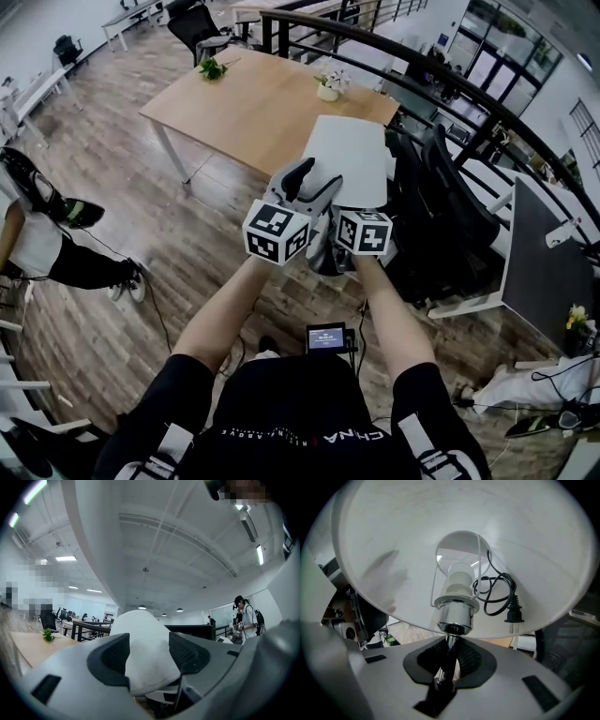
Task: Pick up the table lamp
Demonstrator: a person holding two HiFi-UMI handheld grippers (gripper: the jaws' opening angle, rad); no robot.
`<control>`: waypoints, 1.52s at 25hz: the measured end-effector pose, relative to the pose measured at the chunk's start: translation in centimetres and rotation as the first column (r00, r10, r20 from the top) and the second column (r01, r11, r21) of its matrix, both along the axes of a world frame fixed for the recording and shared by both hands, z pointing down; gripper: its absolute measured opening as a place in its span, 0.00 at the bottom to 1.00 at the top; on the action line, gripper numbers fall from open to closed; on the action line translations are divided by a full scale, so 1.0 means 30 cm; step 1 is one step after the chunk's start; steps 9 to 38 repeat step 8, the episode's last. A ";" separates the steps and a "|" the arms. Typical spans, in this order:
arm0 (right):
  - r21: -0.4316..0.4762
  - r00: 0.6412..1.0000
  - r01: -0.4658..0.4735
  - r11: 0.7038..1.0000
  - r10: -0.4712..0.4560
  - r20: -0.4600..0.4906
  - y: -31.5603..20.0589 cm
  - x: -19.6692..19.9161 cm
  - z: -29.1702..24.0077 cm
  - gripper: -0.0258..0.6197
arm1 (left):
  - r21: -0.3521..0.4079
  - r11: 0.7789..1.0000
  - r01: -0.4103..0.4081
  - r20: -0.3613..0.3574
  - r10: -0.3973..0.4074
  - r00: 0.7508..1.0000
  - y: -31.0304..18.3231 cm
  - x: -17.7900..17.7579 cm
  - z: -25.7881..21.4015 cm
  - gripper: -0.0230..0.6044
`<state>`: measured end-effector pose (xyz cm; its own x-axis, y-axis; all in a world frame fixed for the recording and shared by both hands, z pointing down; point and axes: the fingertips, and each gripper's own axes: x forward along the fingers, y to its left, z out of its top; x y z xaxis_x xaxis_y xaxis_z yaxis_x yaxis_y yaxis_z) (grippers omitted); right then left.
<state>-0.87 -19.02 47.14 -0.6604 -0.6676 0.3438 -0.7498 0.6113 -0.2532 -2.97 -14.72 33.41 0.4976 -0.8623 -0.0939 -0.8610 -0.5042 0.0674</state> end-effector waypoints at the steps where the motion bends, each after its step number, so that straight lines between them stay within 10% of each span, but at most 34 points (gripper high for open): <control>1: 0.002 1.000 0.001 1.000 -0.001 -0.004 -0.005 0.007 -0.002 0.16 | 0.001 1.000 0.000 -0.003 0.000 1.000 -0.003 0.006 0.000 0.47; 38: 0.012 1.000 0.005 1.000 -0.005 -0.003 -0.031 0.021 -0.013 0.16 | 0.012 1.000 -0.001 -0.003 0.001 1.000 -0.026 0.019 -0.010 0.47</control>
